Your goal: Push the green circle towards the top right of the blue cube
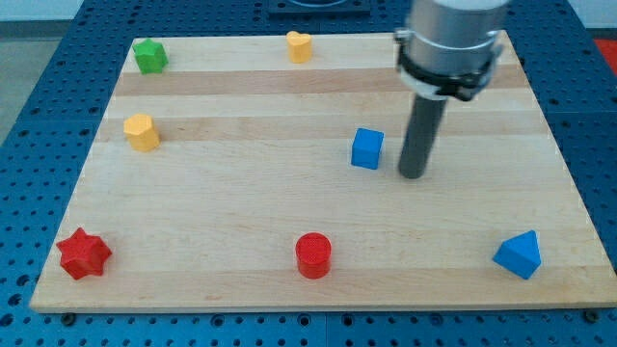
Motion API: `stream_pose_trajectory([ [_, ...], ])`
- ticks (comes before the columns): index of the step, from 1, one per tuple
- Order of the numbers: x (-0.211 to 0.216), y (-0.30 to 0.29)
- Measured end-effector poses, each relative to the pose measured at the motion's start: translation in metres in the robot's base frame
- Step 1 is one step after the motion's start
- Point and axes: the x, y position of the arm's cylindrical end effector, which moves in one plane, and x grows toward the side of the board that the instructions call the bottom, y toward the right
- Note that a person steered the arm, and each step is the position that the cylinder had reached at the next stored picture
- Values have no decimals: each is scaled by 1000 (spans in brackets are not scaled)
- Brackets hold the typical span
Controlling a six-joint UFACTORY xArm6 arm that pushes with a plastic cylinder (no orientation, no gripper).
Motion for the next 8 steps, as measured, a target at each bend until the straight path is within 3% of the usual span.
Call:
stream_pose_trajectory([
  [3,-34,-37],
  [5,-34,95],
  [8,-40,196],
])
